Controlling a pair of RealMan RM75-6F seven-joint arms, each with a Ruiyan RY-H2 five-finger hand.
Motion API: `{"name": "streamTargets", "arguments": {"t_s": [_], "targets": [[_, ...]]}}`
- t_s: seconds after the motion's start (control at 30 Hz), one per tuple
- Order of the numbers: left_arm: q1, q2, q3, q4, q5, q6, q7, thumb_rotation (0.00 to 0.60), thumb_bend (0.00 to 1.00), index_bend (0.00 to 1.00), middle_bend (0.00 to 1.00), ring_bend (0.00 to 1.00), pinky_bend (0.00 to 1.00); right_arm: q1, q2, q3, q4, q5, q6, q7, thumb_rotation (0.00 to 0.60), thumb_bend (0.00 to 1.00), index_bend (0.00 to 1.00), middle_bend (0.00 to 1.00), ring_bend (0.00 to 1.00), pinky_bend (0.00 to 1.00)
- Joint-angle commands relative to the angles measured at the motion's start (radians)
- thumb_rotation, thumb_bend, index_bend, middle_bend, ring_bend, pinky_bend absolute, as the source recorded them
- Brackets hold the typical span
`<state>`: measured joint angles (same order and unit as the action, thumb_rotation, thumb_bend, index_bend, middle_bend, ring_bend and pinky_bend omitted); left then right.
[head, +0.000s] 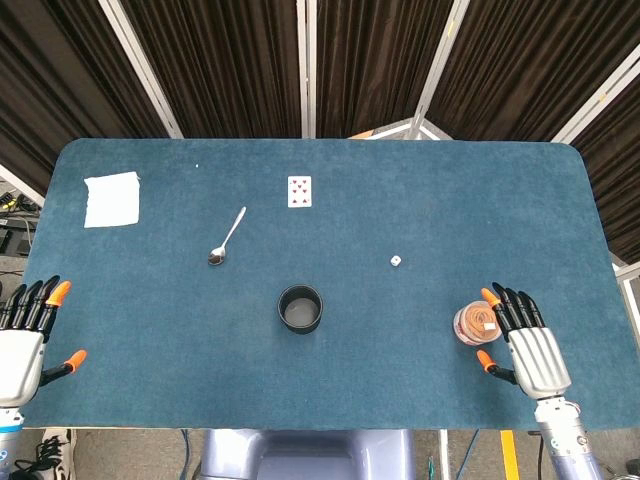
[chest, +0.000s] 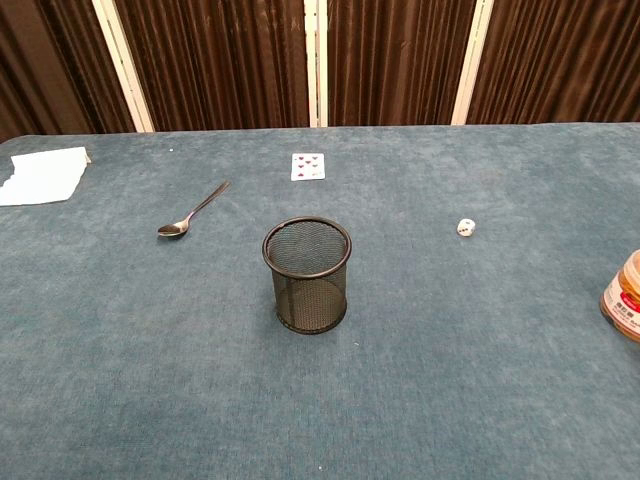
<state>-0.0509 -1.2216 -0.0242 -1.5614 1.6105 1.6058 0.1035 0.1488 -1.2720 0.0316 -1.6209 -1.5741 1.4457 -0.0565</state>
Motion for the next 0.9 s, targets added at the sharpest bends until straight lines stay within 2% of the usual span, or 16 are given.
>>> {"name": "streamTargets", "arguments": {"t_s": [0.03,0.37,0.57,0.77,0.9], "targets": [[-0.001,-0.001,0.000,-0.001,0.001,-0.001,0.003,0.600,0.05,0.00,0.00,0.00,0.00,0.000,0.000,0.000,0.002,0.001,-0.001,0.000,0.600,0.19,0.00,0.00,0.00,0.00],[-0.001,0.000,0.000,-0.006,0.006,0.002,0.005,0.600,0.05,0.00,0.00,0.00,0.00,0.001,0.003,0.004,0.000,0.007,-0.003,0.009,0.600,0.19,0.00,0.00,0.00,0.00],[-0.002,0.004,-0.004,-0.009,0.005,0.006,-0.001,0.600,0.05,0.00,0.00,0.00,0.00,0.015,0.016,0.030,-0.027,0.021,-0.007,0.021,0.600,0.19,0.00,0.00,0.00,0.00],[-0.007,0.003,-0.007,-0.007,0.001,-0.003,-0.002,0.600,0.05,0.00,0.00,0.00,0.00,0.090,0.030,0.102,-0.079,0.064,-0.081,0.002,0.600,0.18,0.07,0.00,0.00,0.00],[-0.013,0.004,-0.014,-0.011,-0.004,-0.008,-0.001,0.600,0.05,0.00,0.00,0.00,0.00,0.188,0.018,0.189,-0.099,0.164,-0.195,-0.066,0.600,0.15,0.12,0.00,0.00,0.00]]}}
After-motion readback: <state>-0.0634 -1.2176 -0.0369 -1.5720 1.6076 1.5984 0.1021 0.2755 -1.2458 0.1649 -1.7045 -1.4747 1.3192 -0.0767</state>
